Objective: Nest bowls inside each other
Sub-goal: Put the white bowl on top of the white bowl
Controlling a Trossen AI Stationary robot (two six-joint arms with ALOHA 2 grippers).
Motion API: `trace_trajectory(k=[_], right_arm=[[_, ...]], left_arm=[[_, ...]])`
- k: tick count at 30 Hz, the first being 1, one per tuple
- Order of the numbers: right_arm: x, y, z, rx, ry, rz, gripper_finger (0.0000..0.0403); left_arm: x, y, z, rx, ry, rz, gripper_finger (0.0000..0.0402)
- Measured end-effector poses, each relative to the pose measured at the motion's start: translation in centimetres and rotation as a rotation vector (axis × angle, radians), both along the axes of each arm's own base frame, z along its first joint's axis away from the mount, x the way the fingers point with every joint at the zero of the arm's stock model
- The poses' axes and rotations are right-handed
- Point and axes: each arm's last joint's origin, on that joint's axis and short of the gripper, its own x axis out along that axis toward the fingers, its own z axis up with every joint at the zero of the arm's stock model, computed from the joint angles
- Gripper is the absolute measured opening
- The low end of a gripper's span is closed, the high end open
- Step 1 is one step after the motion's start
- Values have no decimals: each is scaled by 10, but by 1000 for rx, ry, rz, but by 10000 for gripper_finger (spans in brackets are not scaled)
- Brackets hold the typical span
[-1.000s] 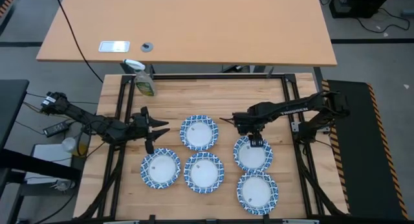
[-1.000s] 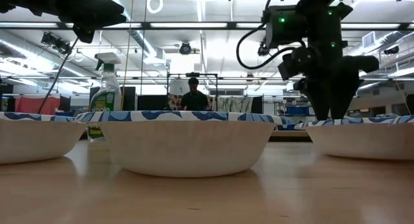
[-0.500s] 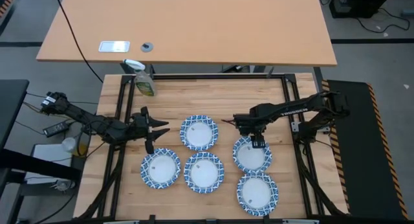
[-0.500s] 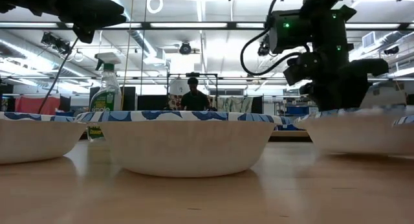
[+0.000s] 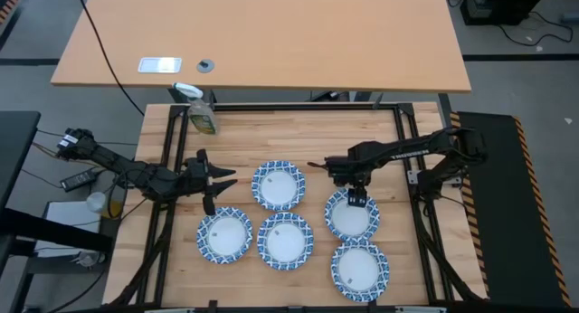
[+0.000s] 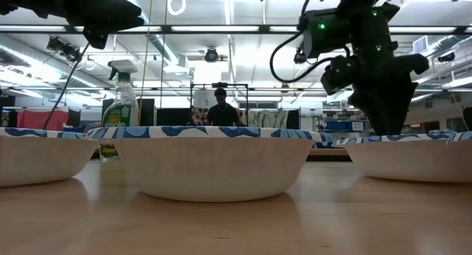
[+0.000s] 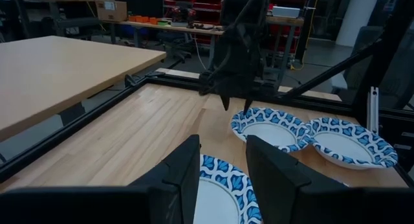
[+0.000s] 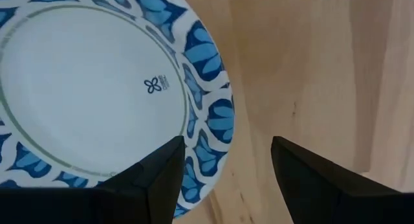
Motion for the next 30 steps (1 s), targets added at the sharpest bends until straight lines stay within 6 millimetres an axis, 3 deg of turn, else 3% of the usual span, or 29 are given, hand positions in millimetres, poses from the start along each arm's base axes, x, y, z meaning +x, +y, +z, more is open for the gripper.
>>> trace_trajectory(k=[11,23,30], right_arm=[[2,-3,-38,41,119,2,231],[3,-17,-38,43,97,-35,129],[3,-31,-37,58,65,-97,103]], left_arm=[[0,0,1,11,-5,1,130],[0,0,1,14,-5,1,130],[0,0,1,14,-4,1,130]])
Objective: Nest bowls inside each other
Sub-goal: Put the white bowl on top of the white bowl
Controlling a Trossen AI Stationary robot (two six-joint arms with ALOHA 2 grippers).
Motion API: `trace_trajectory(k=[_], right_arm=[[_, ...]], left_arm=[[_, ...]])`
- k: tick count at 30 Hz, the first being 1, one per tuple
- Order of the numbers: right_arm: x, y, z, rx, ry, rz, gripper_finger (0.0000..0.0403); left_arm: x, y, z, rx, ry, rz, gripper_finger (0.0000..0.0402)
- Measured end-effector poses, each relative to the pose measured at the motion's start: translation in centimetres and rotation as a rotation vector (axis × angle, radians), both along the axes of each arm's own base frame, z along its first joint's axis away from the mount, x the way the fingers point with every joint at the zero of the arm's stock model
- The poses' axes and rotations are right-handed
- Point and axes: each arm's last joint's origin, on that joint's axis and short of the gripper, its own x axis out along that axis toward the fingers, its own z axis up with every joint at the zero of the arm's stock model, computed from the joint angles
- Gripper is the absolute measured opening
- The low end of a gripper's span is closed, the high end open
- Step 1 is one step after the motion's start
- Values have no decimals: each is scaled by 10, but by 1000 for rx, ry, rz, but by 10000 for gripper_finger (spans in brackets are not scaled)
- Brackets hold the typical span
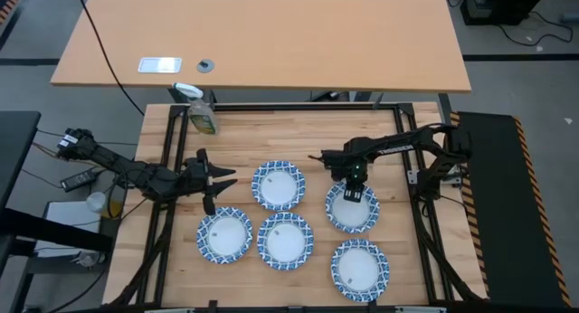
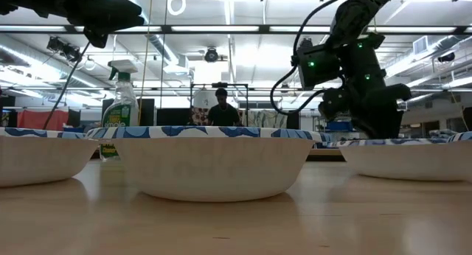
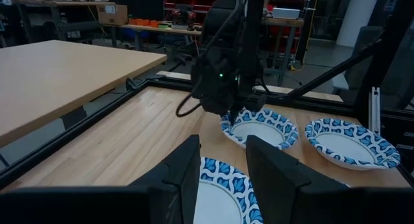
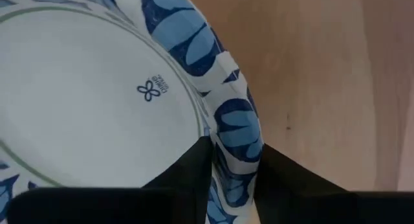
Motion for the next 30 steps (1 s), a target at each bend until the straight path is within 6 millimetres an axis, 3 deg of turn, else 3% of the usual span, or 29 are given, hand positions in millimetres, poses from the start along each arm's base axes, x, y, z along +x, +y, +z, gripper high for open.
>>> trace_trajectory(k=[13,30], right_arm=[[16,-37,52,-9,-265,-81,101],[13,-55,55,72,-331,-88,90]], left_arm=[[0,0,1,1,-6,0,130],[0,0,1,3,-6,0,130]])
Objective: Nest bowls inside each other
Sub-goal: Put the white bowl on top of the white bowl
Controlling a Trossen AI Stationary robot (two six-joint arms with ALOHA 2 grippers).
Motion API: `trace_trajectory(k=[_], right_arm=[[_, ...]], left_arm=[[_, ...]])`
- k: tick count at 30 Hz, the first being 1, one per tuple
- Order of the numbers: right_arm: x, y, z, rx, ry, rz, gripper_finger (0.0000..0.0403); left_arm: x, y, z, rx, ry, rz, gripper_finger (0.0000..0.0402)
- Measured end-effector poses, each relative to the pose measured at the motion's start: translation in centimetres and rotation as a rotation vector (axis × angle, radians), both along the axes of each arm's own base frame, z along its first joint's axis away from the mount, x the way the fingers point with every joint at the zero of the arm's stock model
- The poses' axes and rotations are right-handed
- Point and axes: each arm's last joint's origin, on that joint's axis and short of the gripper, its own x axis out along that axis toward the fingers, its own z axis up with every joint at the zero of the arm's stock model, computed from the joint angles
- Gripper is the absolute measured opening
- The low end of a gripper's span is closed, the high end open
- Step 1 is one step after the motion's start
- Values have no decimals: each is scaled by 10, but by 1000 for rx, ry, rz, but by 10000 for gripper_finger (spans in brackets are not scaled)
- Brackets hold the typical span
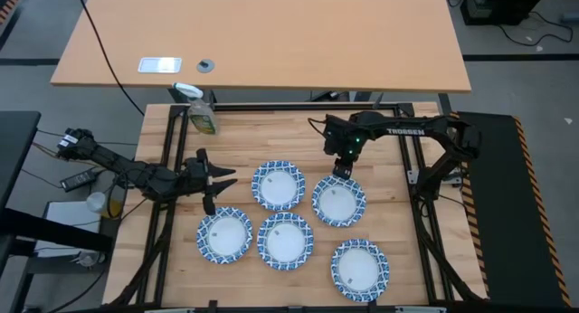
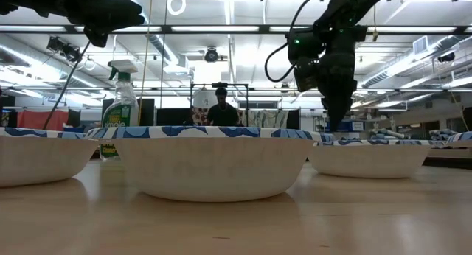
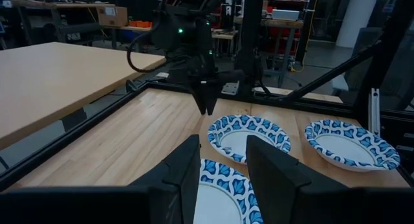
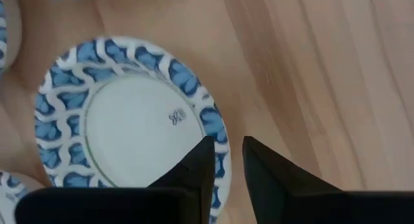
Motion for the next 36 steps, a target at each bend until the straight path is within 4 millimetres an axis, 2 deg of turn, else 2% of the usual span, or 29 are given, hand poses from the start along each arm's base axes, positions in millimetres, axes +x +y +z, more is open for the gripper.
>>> trace_trajectory(k=[5,12,15,17,25,30,36], right_arm=[[2,12,-1,-89,43,81,114],[11,36,-2,-245,83,138,223],[12,38,-2,-246,80,127,264],[11,34,-3,-240,81,102,275],[-3,37,-34,-197,106,111,250],[-5,37,-38,-203,109,116,215],[-5,37,-38,-206,101,128,144]], left_arm=[[0,0,0,0,0,0,130],[0,0,0,-3,0,0,130],[0,0,0,-4,0,0,130],[0,0,0,-4,0,0,130],[0,0,0,-3,0,0,130],[0,0,0,-10,-1,1,130],[0,0,0,-10,-1,1,130]])
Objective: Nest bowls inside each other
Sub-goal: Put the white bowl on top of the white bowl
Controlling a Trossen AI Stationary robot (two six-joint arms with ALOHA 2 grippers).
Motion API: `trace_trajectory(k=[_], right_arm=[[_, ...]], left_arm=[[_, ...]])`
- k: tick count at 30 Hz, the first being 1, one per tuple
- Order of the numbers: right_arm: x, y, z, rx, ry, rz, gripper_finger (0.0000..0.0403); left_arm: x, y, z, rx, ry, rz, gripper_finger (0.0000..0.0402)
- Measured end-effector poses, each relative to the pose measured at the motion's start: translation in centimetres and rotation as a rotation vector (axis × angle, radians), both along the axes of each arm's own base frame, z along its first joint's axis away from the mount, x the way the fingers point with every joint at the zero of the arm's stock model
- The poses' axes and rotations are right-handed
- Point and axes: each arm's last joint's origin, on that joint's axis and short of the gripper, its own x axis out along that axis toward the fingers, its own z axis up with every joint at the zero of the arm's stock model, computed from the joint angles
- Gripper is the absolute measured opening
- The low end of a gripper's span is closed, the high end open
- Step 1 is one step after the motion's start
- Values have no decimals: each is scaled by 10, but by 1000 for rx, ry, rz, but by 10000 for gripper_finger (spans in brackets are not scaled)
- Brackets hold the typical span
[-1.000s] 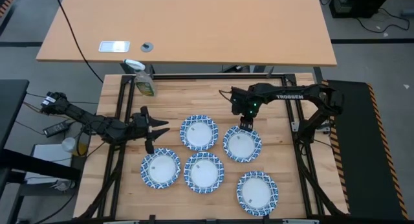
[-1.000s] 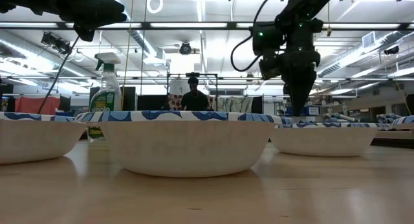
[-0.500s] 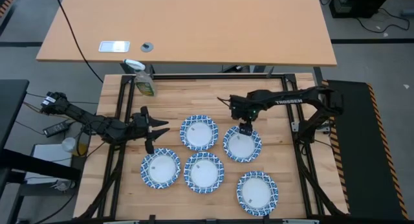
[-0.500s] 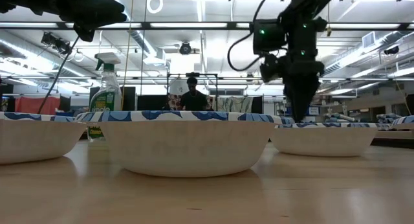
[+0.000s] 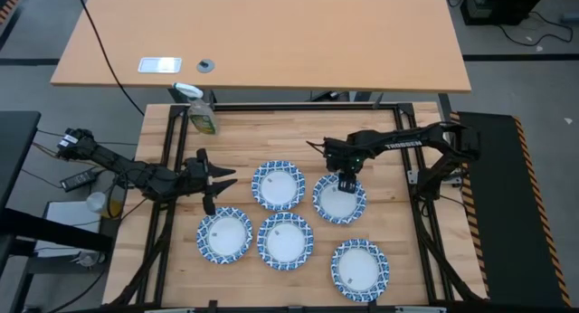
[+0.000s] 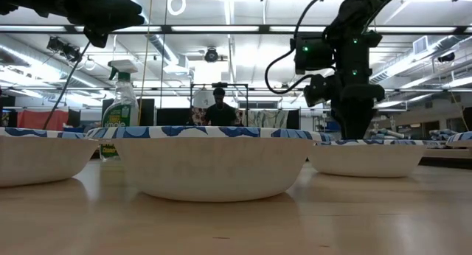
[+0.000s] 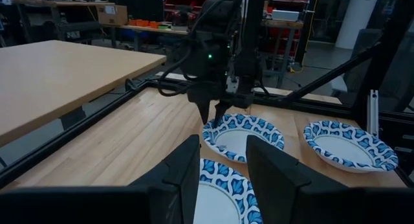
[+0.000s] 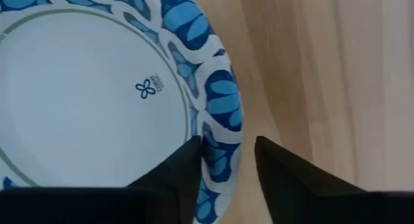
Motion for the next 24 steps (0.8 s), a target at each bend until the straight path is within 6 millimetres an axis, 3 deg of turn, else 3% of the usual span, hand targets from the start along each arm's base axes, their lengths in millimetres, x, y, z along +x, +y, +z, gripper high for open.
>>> trace_trajectory(k=[9,17,24], right_arm=[[-2,-14,3,82,-30,-54,61],[4,-38,23,147,-134,-100,51],[3,-45,27,196,-167,-113,50]], left_arm=[[0,0,0,1,0,0,130],[0,0,0,4,1,0,130],[0,0,0,4,1,-1,130]])
